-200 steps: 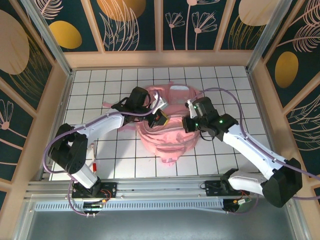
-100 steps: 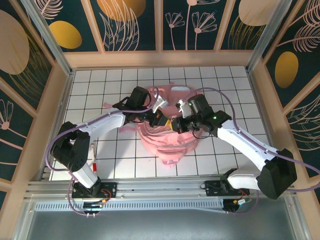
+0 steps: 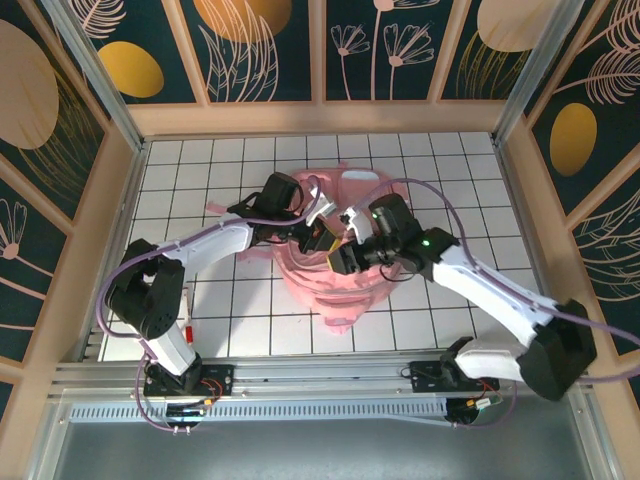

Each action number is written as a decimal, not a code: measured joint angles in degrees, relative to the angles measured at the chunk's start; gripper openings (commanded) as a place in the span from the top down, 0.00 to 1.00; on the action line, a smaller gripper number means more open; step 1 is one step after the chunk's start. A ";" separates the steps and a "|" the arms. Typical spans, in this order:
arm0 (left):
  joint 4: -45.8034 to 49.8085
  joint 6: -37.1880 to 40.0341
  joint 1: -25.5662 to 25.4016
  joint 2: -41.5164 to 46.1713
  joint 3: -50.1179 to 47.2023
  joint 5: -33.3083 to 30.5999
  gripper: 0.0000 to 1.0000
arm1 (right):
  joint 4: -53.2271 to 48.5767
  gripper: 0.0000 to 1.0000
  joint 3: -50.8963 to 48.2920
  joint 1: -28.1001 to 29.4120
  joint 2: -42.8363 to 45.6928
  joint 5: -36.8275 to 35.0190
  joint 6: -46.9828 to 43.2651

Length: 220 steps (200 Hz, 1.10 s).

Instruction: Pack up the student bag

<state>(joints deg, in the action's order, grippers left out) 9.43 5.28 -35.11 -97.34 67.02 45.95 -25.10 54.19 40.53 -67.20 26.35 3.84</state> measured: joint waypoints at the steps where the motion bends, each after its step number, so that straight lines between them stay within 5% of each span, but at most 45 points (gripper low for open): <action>1: 0.00 0.13 -0.02 0.00 0.04 0.00 1.00 | -0.39 0.54 0.00 0.07 0.57 -0.22 -0.72; 41: 2.16 8.44 0.55 0.00 0.52 0.13 1.00 | -5.75 0.51 -0.70 -3.43 12.46 -6.82 -29.33; 73: 5.84 15.23 0.72 -0.13 1.95 0.09 1.00 | -6.78 0.50 -0.68 -12.68 11.17 -6.38 -47.84; 99: 9.05 19.41 0.90 -0.90 4.37 0.15 1.00 | -6.62 0.50 -0.35 -14.32 7.19 -6.51 -59.08; 173: 15.47 28.81 1.05 -3.98 8.50 2.03 1.00 | -1.16 0.55 0.87 -14.40 -1.16 -6.80 -71.60; 220: 19.26 34.42 2.10 -5.99 12.24 4.52 1.00 | 4.33 0.71 -0.74 -14.21 -2.75 -6.71 -74.47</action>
<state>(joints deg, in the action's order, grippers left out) 28.69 39.70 -33.01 -103.33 79.26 50.48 -20.78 53.45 26.33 -69.95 19.64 -70.63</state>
